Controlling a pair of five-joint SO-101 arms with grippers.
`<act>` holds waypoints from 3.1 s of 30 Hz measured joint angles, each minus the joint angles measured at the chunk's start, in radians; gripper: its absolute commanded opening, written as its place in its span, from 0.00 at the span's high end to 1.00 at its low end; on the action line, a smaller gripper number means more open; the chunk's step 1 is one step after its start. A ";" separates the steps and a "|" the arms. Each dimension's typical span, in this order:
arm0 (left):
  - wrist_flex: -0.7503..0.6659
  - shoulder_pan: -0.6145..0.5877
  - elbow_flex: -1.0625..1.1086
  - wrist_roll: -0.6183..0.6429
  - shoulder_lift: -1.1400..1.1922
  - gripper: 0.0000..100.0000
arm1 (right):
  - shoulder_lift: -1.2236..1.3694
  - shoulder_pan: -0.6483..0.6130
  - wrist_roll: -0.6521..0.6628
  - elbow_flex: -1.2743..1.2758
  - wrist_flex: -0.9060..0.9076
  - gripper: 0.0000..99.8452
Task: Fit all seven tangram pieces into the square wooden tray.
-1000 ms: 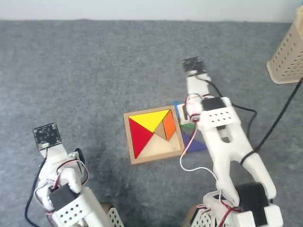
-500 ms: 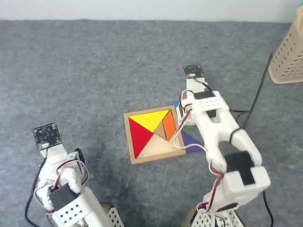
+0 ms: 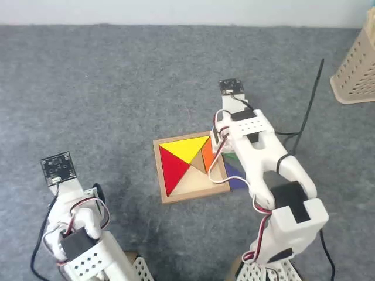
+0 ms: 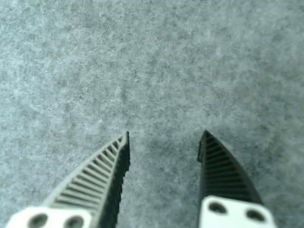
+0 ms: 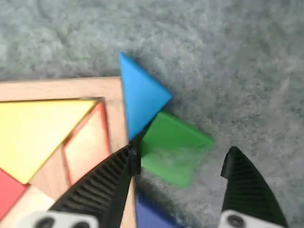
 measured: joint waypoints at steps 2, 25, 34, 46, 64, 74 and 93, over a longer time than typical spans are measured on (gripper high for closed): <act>0.000 0.000 0.000 0.000 0.000 0.77 | 0.000 -0.012 -0.002 0.000 0.000 0.71; 0.000 0.000 0.000 0.000 0.000 0.77 | 0.044 0.114 -0.002 -0.009 0.003 0.92; 0.000 0.000 0.000 0.000 0.000 0.77 | -0.203 0.066 0.021 0.051 0.081 0.92; 0.000 0.000 0.000 0.000 0.000 0.77 | -0.494 -0.427 0.362 0.328 -0.002 0.92; 0.000 0.000 0.000 0.000 0.000 0.77 | -0.411 -0.456 0.423 0.328 -0.037 0.81; 0.000 0.000 0.000 0.000 0.000 0.77 | -0.411 -0.457 0.423 0.328 -0.038 0.78; 0.000 0.000 0.000 0.000 0.000 0.77 | -0.411 -0.327 0.365 0.333 -0.101 0.96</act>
